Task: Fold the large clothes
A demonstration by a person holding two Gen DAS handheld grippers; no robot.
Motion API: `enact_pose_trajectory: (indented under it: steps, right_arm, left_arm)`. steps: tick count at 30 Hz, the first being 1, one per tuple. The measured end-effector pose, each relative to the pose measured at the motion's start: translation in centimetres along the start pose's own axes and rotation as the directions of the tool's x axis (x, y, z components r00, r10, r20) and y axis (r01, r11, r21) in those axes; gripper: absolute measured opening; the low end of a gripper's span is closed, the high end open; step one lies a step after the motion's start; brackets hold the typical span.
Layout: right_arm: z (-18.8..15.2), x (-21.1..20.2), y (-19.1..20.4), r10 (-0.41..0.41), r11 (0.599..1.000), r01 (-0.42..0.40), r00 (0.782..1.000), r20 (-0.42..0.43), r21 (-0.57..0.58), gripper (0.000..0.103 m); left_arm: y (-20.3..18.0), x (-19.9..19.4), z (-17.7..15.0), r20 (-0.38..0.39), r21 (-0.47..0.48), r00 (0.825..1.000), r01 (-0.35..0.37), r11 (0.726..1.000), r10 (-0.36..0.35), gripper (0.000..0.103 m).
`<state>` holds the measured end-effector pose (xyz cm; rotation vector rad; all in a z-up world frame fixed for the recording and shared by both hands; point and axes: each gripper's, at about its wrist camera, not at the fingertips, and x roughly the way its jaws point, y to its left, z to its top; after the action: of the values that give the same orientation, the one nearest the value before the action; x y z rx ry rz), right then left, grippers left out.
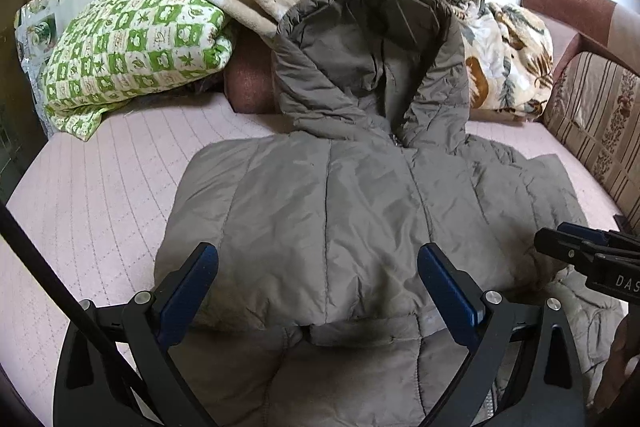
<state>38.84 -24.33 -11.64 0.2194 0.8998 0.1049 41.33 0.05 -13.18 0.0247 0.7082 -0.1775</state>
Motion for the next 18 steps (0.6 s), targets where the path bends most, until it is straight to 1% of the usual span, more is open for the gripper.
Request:
enact_pose_trajectory:
  steps: [7, 10, 13, 15, 18]
  right_arm:
    - [-0.3, -2.3, 0.4, 0.006, 1.0, -0.006, 1.0, 0.026, 0.006, 0.063]
    - [-1.2, -3.7, 0.8, 0.009, 1.0, -0.009, 0.999, 0.039, -0.002, 0.063]
    - [-2.6, -5.3, 0.9, 0.001, 1.0, -0.001, 0.999, 0.047, 0.008, 0.063]
    - [-4.1, -6.5, 0.8, -0.001, 1.0, -0.001, 0.999, 0.05, 0.029, 0.063]
    - [-6.1, -7.9, 0.3, -0.004, 0.998, 0.002, 0.999, 0.037, 0.062, 0.063]
  left_arm:
    - [0.3, -2.0, 0.5, 0.013, -0.005, 1.0, 0.006, 1.0, -0.006, 0.1]
    - [0.5, -3.4, 0.7, 0.04, -0.002, 0.999, -0.008, 1.0, 0.008, 0.1]
    - [0.7, -4.8, 0.8, 0.069, 0.011, 0.997, -0.026, 1.0, 0.025, 0.1]
    - [0.9, -5.6, 0.9, 0.087, 0.016, 0.996, -0.034, 0.999, 0.032, 0.1]
    - [1.4, -6.4, 1.1, 0.094, -0.001, 0.995, -0.022, 1.0, 0.022, 0.1]
